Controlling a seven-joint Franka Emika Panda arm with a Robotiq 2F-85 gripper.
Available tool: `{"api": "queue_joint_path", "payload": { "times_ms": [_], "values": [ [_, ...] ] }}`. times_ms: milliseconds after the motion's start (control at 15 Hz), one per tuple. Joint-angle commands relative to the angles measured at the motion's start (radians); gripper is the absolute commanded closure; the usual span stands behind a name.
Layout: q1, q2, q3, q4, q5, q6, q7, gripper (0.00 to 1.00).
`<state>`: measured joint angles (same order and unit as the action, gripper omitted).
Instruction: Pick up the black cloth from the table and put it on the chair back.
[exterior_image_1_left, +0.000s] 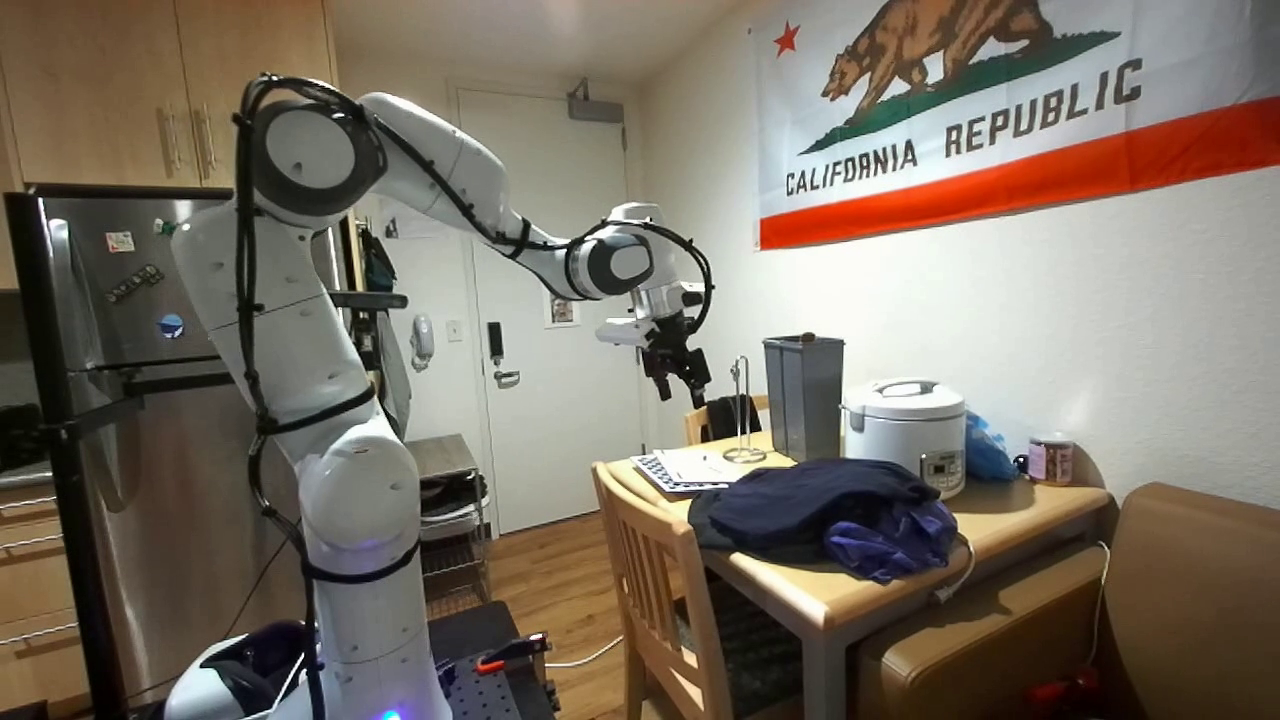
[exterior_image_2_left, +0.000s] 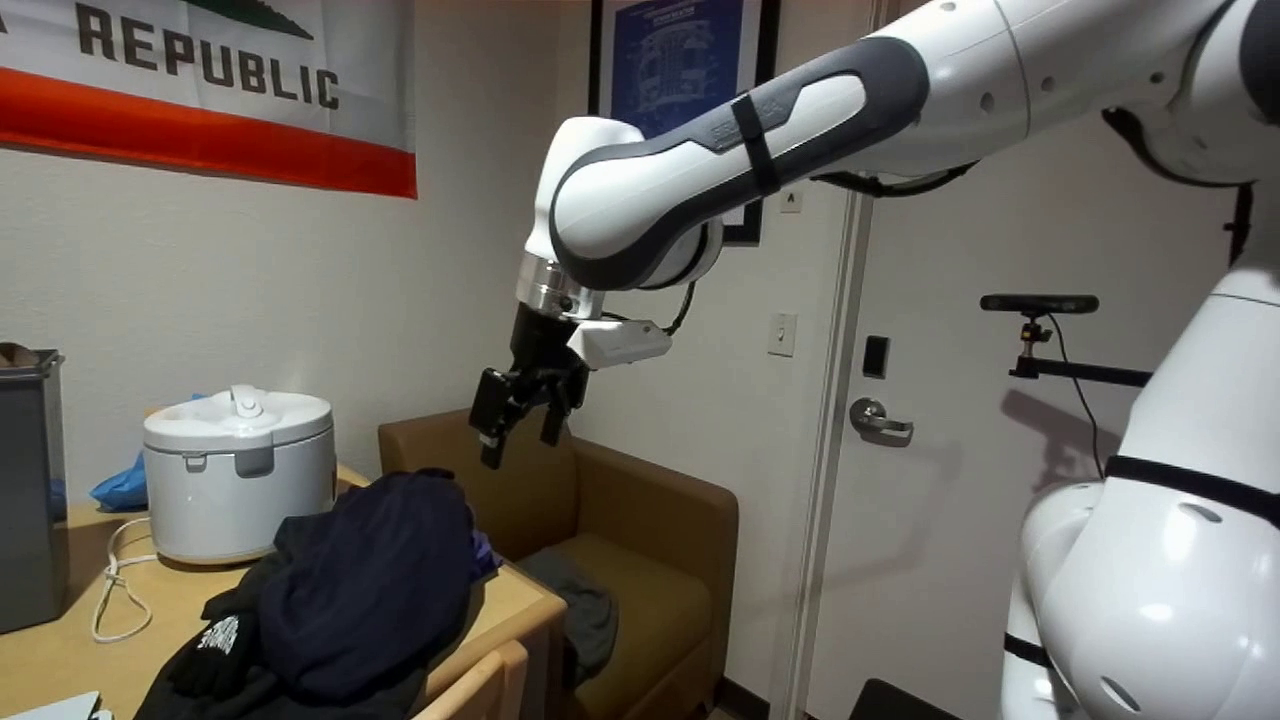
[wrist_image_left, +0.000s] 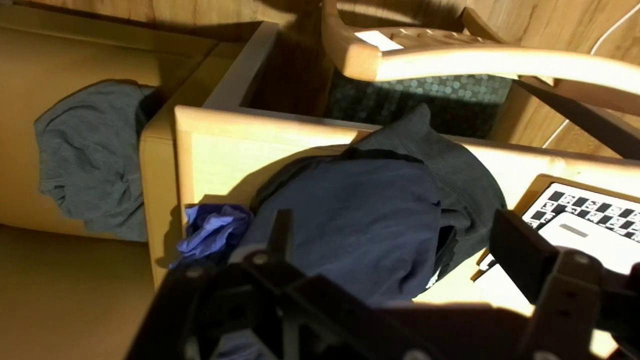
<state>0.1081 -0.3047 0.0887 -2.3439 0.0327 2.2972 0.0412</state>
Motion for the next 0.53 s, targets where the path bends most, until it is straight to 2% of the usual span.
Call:
{"api": "queue_joint_path", "payload": {
  "times_ms": [0, 200, 267, 467],
  "values": [
    [0.031, 0.143, 0.036, 0.115, 0.114, 0.036, 0.103, 0.00],
    [0.047, 0.259, 0.057, 0.212, 0.192, 0.012, 0.158, 0.00],
    [0.042, 0.302, 0.063, 0.250, 0.191, -0.028, 0.210, 0.00],
    [0.047, 0.389, 0.067, 0.318, 0.157, -0.034, 0.385, 0.00]
  ]
}}
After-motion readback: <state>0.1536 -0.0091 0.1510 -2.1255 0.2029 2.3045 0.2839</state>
